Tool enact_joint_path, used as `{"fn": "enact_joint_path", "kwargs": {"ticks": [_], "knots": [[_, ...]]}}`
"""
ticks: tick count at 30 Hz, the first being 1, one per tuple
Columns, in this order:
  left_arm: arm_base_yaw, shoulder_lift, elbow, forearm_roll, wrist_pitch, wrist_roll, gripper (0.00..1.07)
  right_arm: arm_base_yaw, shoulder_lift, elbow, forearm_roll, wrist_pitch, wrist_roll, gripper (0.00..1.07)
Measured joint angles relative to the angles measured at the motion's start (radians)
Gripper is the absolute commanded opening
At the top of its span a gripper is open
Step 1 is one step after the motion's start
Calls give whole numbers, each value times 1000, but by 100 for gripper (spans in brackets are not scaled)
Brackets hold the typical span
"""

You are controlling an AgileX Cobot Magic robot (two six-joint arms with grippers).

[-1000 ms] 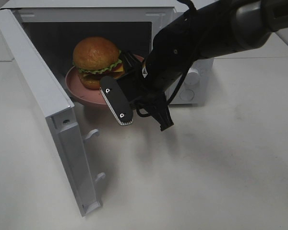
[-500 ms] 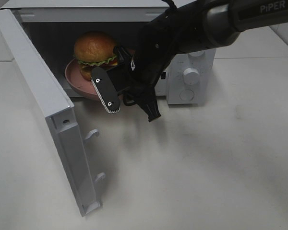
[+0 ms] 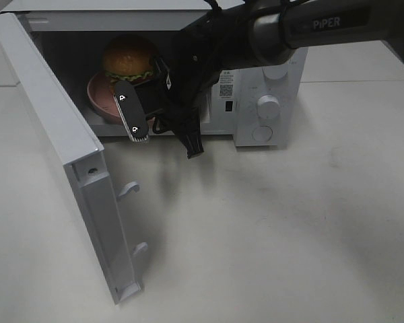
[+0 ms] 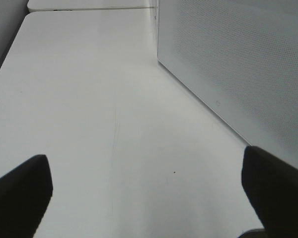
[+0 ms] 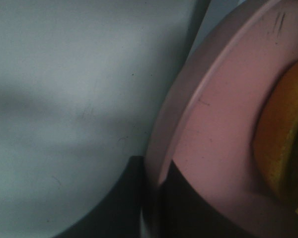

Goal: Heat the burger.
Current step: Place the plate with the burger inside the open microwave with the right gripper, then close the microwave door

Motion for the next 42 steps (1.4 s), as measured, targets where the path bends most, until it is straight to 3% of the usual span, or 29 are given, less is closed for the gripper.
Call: {"fn": "enact_joint_path", "kwargs": {"ticks": [11,14,15,16,18,19,21,26,32,42], "knots": [[0,0,0,0,0,0,98,-9,72,-89,-46,-7,89,9],[0,0,0,0,0,0,98,-15,80,-99,-56,-20,95,18],[0,0,0,0,0,0,98,-20,85,-100,-64,-38,95,26],[0,0,0,0,0,0,98,-20,85,-100,-64,-38,95,26],[0,0,0,0,0,0,98,-20,85,-108,-69,-51,95,42],[0,0,0,0,0,0,98,-20,85,-108,-69,-51,95,42],[0,0,0,0,0,0,98,-20,85,-110,-69,-68,96,55],[0,0,0,0,0,0,98,-20,85,-107,-41,-79,98,68],[0,0,0,0,0,0,98,-20,85,-90,-38,-86,99,69],[0,0,0,0,0,0,98,-20,42,24,-37,-155,130,69]]}}
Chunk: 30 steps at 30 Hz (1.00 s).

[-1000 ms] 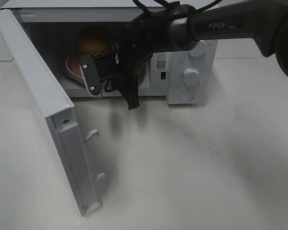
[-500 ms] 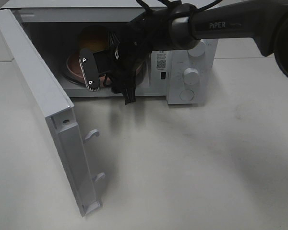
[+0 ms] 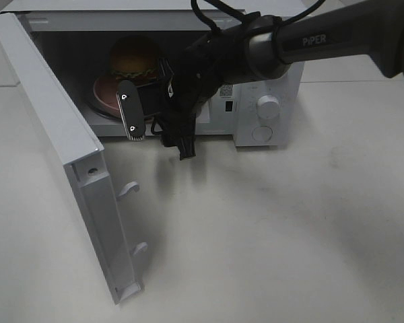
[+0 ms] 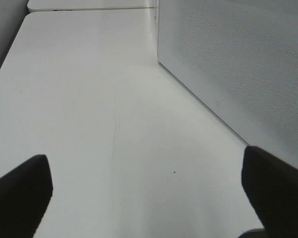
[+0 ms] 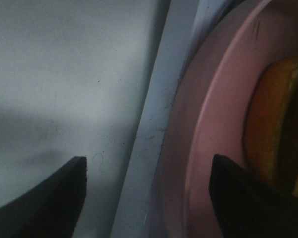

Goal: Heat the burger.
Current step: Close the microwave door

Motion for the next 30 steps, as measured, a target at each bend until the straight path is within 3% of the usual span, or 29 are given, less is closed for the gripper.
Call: {"fn": "enact_joint_path", "kwargs": {"ticks": [30], "knots": [[0,0,0,0,0,0,98,-5,-318,392,-1,-61,52,69]]}}
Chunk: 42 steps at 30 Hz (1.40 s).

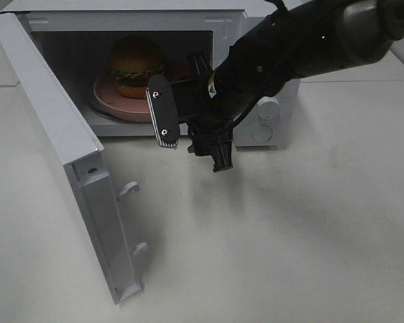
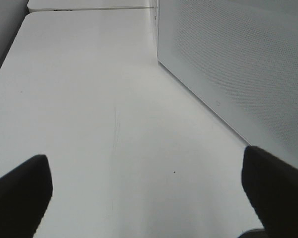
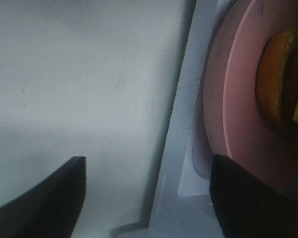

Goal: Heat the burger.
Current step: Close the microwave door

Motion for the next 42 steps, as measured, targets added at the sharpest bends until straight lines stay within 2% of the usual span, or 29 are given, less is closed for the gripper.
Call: {"fn": "enact_joint_path", "kwargs": {"ticks": [18,28,32,36,42], "knots": [[0,0,0,0,0,0,98,0,-246,238,0,-27,241,69],[0,0,0,0,0,0,98,0,-409,378,0,-31,570,69],[0,0,0,0,0,0,98,0,-501,447,0,-29,741,75],[0,0,0,0,0,0,98,0,-550,484,0,-15,815,79],[0,0,0,0,0,0,98,0,-656,512,0,128,954,76]]}}
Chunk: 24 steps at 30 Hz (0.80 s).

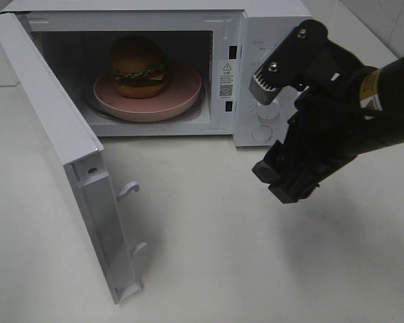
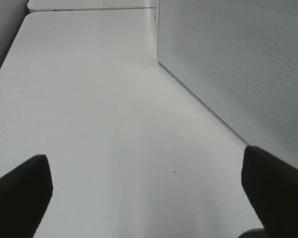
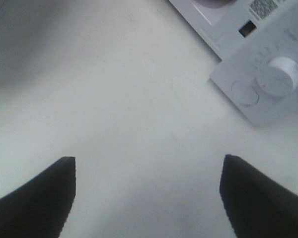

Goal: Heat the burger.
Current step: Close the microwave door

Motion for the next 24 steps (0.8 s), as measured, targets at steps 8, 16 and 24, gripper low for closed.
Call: {"fn": "enact_joint_path", "kwargs": {"ticks": [8,16,24], "knots": [[0,0,0,0,0,0,98,0,-162,0,0,266,104,76],[0,0,0,0,0,0,98,0,-402,0,3,507,123,76],[0,0,0,0,0,0,98,0,-546,0,4,665,132,76]]}}
